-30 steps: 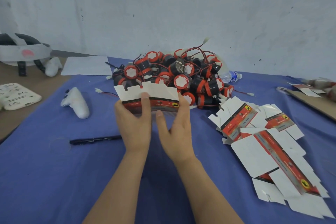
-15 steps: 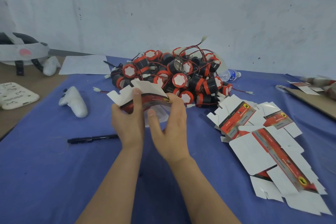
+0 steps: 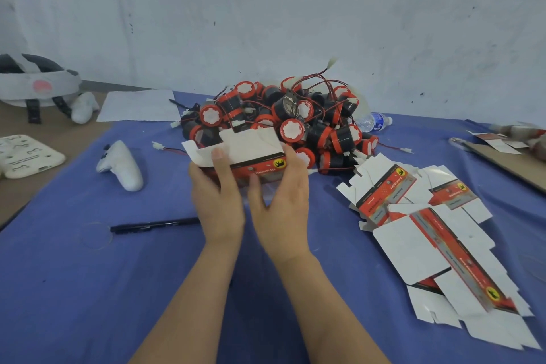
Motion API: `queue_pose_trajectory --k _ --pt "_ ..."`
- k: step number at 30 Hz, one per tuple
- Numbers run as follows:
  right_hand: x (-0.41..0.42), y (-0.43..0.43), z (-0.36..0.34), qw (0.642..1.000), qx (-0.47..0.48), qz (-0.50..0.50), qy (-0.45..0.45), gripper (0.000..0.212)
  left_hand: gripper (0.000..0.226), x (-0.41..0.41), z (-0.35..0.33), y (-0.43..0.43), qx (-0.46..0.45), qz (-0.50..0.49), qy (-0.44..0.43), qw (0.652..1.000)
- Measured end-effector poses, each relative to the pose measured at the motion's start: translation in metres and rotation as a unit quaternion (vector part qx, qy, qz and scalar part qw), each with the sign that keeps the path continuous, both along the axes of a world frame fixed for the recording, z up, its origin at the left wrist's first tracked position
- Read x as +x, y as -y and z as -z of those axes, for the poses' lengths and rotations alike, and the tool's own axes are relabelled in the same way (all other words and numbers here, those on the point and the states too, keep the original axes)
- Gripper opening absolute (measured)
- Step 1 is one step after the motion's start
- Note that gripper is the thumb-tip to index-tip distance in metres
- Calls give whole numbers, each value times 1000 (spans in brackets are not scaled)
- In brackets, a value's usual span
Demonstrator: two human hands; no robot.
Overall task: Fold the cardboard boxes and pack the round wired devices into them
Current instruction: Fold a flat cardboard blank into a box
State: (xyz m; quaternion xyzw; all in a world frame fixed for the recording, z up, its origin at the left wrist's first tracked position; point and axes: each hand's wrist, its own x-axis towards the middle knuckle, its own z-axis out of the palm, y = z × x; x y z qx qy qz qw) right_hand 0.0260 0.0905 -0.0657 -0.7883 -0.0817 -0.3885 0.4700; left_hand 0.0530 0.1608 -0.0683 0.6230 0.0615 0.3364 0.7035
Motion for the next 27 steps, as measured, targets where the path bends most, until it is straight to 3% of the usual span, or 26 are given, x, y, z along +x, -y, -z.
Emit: queue_pose_trajectory --k 5,10,14,18,23,27 --pt "4 11 0 998 33 -8 -58 79 73 -2 0 2 85 19 56 995" --pt "5 12 0 995 40 4 -93 83 82 -3 0 2 121 20 70 990" --pt "4 15 1 990 28 -59 -124 84 85 -3 0 2 138 51 69 987" --pt "4 13 1 980 40 -123 -151 68 53 -6 -3 5 109 108 67 986" --pt "6 27 -8 965 176 -130 -142 23 44 -8 -5 2 77 142 74 984" --pt "5 42 -17 935 279 -166 -146 31 39 -13 -7 2 141 203 86 965"
